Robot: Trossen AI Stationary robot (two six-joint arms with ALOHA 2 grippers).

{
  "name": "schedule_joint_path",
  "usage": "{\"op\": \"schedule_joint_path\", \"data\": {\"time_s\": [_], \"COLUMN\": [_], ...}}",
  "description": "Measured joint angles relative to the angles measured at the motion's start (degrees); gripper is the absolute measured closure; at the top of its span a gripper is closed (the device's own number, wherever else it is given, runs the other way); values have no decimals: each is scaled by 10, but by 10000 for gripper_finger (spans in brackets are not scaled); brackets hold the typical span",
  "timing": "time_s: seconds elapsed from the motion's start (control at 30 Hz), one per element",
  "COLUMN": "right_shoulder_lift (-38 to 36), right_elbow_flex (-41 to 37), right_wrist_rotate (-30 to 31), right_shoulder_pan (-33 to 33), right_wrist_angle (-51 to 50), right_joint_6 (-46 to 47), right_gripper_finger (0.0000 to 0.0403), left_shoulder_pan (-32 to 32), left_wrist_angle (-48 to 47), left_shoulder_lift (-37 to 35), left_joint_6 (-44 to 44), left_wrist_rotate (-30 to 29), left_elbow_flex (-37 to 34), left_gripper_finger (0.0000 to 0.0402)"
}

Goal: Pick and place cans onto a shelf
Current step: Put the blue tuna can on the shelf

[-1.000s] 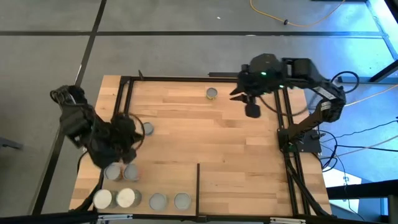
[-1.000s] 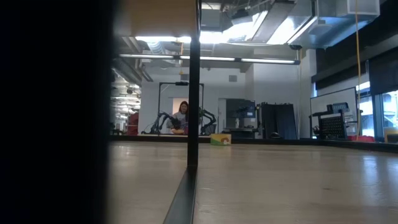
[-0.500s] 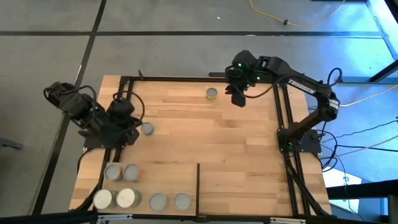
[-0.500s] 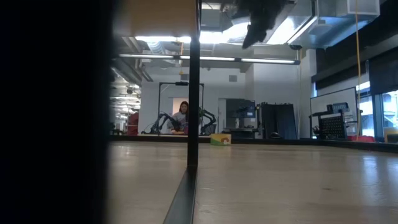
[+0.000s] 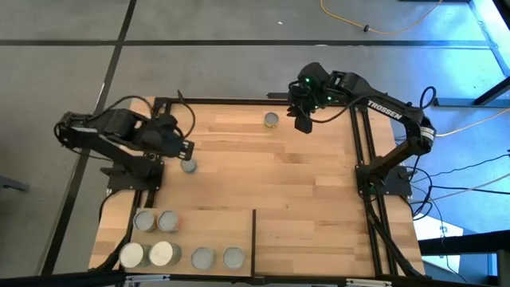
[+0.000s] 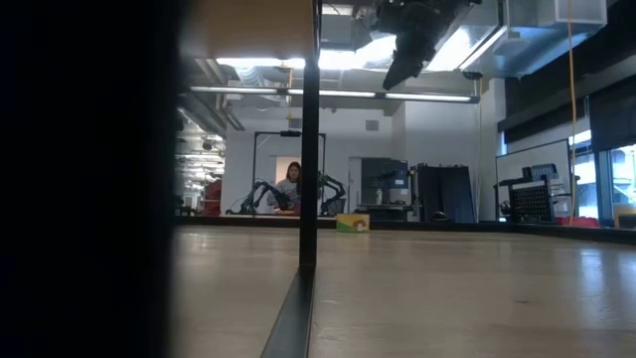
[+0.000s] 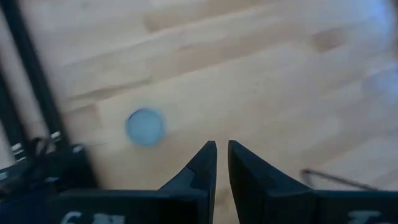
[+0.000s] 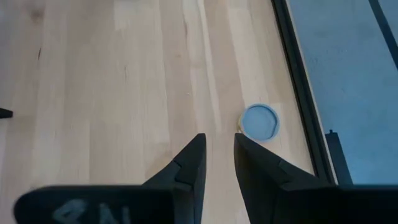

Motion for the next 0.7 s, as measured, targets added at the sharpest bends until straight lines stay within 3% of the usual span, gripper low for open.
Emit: {"op": "schedule_joint_path", "data": {"time_s": [0.23,0.37,0.5,0.7], "right_shoulder_lift": [0,0,0,0], "right_elbow_flex": [0,0,0,0], "right_wrist_rotate": [0,0,0,0], "right_shoulder_pan": [0,0,0,0], "right_wrist_angle": [2,2,2,2], "right_joint_6": [-6,-6,-8,-8], "right_gripper_finger": [318,318,318,318], "left_shoulder_pan": [80,120,145,173], "left_wrist_angle": [-1,12,103,216], "left_shoulder_lift": [-12,-10,-8,-8], "left_joint_6": [35,5,0,43], "left_wrist_rotate": [53,122,176,190], "left_elbow_flex": [-113,-176,-236,-320], "left_gripper_finger": [369,369,369,369]}}
